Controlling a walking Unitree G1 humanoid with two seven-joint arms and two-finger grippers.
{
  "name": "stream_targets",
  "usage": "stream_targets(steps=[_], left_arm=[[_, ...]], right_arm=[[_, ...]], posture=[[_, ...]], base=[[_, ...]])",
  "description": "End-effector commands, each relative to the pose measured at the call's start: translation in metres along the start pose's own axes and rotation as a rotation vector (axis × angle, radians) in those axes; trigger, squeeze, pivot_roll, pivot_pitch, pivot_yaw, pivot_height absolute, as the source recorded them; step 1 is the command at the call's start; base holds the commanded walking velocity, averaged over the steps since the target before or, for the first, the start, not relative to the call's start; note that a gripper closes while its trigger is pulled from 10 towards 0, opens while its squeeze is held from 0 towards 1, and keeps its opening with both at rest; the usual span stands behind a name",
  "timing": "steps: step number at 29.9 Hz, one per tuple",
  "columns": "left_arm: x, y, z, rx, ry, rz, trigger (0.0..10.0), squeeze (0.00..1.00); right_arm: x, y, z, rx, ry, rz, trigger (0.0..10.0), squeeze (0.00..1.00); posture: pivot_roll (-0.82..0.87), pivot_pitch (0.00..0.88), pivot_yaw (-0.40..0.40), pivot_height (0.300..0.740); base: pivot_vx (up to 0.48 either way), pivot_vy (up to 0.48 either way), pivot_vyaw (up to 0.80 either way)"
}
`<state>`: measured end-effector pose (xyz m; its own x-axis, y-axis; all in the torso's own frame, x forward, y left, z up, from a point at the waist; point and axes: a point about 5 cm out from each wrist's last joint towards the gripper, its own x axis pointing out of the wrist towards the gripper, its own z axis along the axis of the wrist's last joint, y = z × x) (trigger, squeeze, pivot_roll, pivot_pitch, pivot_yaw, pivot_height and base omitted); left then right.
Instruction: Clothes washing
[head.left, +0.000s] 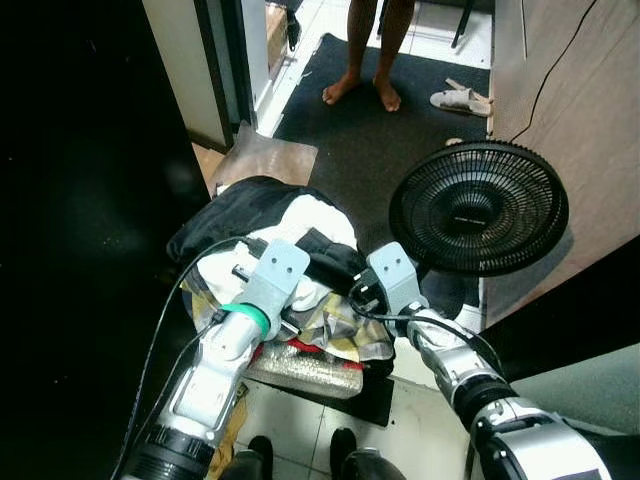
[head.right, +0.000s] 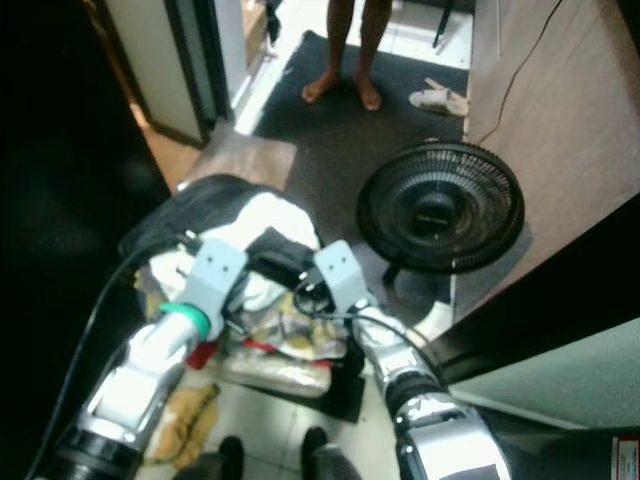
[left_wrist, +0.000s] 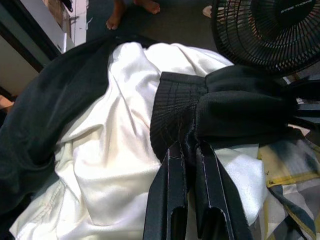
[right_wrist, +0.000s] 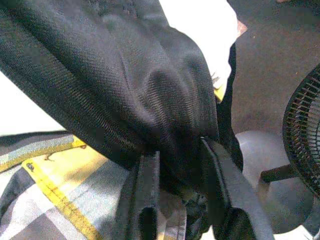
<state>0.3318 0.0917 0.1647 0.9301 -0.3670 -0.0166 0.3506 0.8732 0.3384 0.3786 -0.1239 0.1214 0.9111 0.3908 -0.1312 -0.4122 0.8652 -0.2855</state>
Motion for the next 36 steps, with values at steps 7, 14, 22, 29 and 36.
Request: stream_targets(steps=[7, 14, 22, 29, 36], left_arm=[[-0.008, 0.0, -0.011, -0.012, 0.045, 0.003, 10.0, 0.0], [-0.01, 0.001, -0.013, -0.01, 0.054, 0.015, 10.0, 0.0], [-0.008, 0.005, -0.011, -0.009, 0.044, 0.024, 10.0, 0.0], [-0.012, 0.011, -0.007, -0.012, 0.028, 0.029, 10.0, 0.0], [-0.018, 0.015, -0.005, -0.004, 0.015, 0.019, 10.0, 0.0]], right_arm=[[-0.001, 0.009, -0.01, 0.015, 0.052, 0.023, 0.0, 0.0], [0.001, 0.013, -0.008, 0.018, 0.044, 0.045, 0.0, 0.0], [0.003, 0.009, 0.01, 0.087, -0.076, 0.059, 0.0, 0.0], [0.002, -0.002, 0.051, 0.176, -0.333, 0.011, 10.0, 0.0], [-0.014, -0.029, 0.098, 0.218, -0.569, -0.094, 10.0, 0.0]], posture=[[0.11, 0.422, 0.035, 0.74], [0.11, 0.398, 0.023, 0.74], [0.1, 0.363, 0.027, 0.74], [0.09, 0.297, 0.046, 0.74], [0.08, 0.239, 0.079, 0.74]], base=[[0.0, 0.0, 0.0], [0.0, 0.0, 0.0], [0.0, 0.0, 0.0], [0.0, 0.0, 0.0], [0.0, 0.0, 0.0]])
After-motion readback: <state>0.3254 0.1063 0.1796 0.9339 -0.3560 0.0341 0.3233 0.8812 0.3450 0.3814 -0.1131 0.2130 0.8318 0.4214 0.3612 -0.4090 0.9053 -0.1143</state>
